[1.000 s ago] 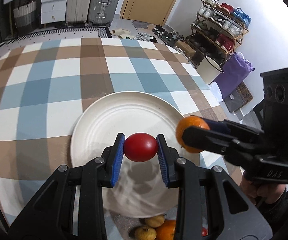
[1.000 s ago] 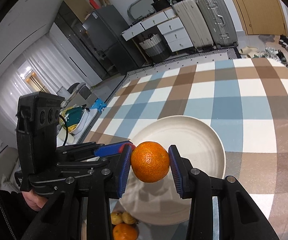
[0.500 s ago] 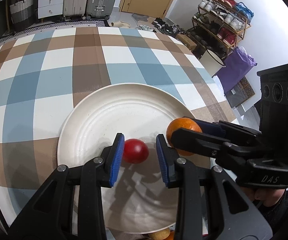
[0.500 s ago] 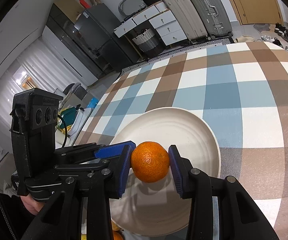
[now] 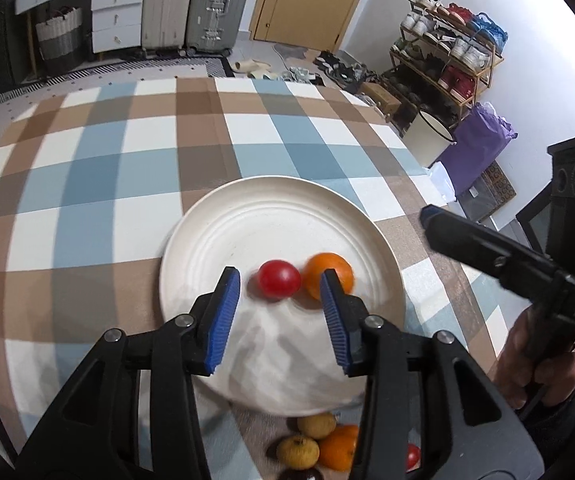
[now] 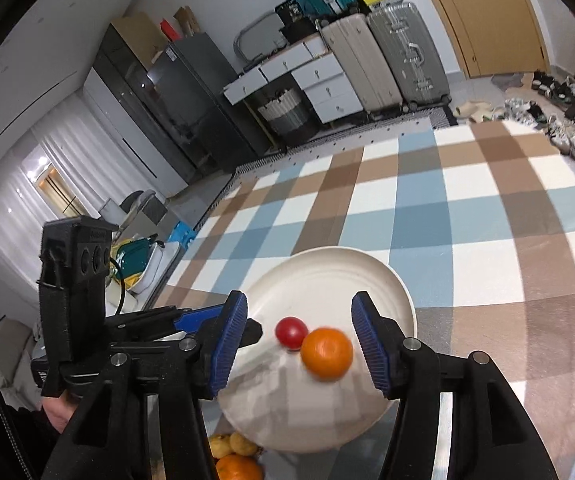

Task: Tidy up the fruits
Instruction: 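Pull both open tools back from the plate toward the fruit, then close the left tool on the large green-yellow citrus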

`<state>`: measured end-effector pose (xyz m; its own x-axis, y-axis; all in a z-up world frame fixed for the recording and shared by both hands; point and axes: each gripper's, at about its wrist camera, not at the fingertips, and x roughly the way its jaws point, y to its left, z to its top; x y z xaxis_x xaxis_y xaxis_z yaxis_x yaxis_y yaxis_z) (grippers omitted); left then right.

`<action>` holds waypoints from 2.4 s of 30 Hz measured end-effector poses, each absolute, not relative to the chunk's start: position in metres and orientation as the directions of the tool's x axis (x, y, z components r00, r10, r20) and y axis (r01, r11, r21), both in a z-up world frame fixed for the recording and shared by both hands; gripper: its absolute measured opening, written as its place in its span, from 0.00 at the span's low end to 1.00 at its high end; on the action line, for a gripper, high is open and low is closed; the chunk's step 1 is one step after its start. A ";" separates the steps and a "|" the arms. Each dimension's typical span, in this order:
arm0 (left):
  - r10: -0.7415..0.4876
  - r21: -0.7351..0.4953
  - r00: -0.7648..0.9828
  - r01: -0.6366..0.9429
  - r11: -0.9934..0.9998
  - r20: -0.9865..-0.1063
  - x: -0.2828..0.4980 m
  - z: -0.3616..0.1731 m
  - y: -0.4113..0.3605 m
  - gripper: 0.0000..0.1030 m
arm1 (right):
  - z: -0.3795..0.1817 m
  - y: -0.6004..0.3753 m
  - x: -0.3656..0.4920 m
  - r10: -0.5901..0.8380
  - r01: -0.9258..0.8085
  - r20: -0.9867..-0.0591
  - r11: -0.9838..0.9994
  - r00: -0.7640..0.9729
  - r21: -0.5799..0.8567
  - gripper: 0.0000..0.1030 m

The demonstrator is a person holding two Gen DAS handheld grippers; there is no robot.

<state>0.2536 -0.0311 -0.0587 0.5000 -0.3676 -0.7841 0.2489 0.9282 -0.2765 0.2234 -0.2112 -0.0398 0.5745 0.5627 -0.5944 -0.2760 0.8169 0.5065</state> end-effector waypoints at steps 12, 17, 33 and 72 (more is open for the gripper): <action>-0.327 -0.226 0.601 0.240 0.944 -0.729 0.170 -0.019 -0.011 0.53 | 0.009 -0.205 0.159 0.546 -0.326 -0.526 0.828 0.652 0.455 0.64; -0.306 -0.216 0.647 0.217 0.952 -0.699 0.140 -0.009 -0.002 0.77 | 0.016 -0.201 0.133 0.512 -0.332 -0.514 0.852 0.688 0.405 0.64; -0.266 -0.207 0.647 0.168 0.964 -0.715 0.087 -0.023 0.010 0.99 | 0.003 -0.186 0.077 0.450 -0.323 -0.551 0.892 0.703 0.316 0.94; -0.567 -0.535 0.368 0.196 0.822 -0.737 0.077 -0.112 0.002 0.50 | -0.012 -0.191 0.028 0.399 -0.282 -0.586 0.917 0.705 0.283 0.97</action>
<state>0.0766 0.0021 -0.1124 0.3678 -0.5669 -0.7371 0.1959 0.8221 -0.5346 0.0282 -0.1910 -0.0116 0.7054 0.3985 -0.5862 -0.2824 0.9165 0.2833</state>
